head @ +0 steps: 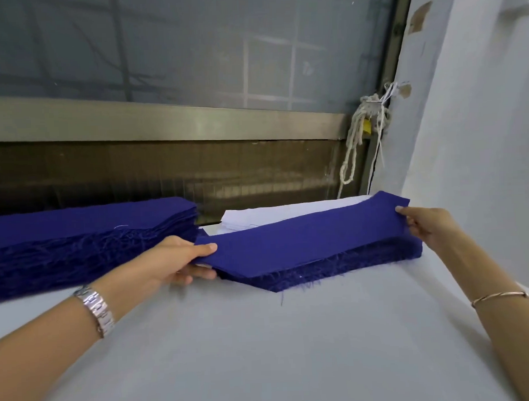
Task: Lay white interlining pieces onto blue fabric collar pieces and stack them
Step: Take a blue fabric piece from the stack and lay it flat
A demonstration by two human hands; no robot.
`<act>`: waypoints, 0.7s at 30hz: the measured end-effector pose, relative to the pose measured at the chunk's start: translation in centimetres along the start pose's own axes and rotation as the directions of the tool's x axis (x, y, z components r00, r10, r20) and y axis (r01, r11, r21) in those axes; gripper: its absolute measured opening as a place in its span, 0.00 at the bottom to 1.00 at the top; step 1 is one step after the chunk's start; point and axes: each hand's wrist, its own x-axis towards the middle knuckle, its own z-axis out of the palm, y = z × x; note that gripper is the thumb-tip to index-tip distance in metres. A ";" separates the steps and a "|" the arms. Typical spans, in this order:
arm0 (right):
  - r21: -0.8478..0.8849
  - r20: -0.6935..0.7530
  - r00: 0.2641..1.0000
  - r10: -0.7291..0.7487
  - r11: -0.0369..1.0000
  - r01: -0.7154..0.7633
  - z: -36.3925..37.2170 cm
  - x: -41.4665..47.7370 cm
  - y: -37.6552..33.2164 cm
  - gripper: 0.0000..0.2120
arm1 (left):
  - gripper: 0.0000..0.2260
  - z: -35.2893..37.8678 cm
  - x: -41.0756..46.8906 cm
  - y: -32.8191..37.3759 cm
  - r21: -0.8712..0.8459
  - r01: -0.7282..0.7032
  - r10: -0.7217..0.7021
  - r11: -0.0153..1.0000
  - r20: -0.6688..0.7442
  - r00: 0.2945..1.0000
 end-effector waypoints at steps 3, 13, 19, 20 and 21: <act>-0.039 -0.082 0.997 -0.001 0.999 -0.003 -0.5 1.0 0.7 0.12 | 0.09 1.4 1.2 1.1 -0.028 -0.010 0.010 1.000 -0.019 1.000; -0.258 -0.186 0.982 -0.030 0.966 -0.019 -1.1 2.9 3.2 0.12 | 0.11 3.8 3.1 0.1 -0.003 0.005 -0.005 1.000 -0.041 0.999; -0.484 -0.189 0.970 -0.156 0.874 0.046 -1.1 2.4 3.6 0.16 | 0.11 2.6 2.8 0.4 0.091 0.088 -0.087 0.992 -0.020 0.996; -0.522 -0.178 0.968 -0.178 0.851 0.061 -0.9 2.2 3.7 0.19 | 0.10 2.5 2.7 0.4 0.102 0.090 -0.090 0.991 -0.009 0.996; -0.554 -0.163 0.967 -0.198 0.829 0.076 -0.8 2.1 3.7 0.20 | 0.10 2.4 2.6 0.5 0.111 0.088 -0.089 0.990 -0.001 0.996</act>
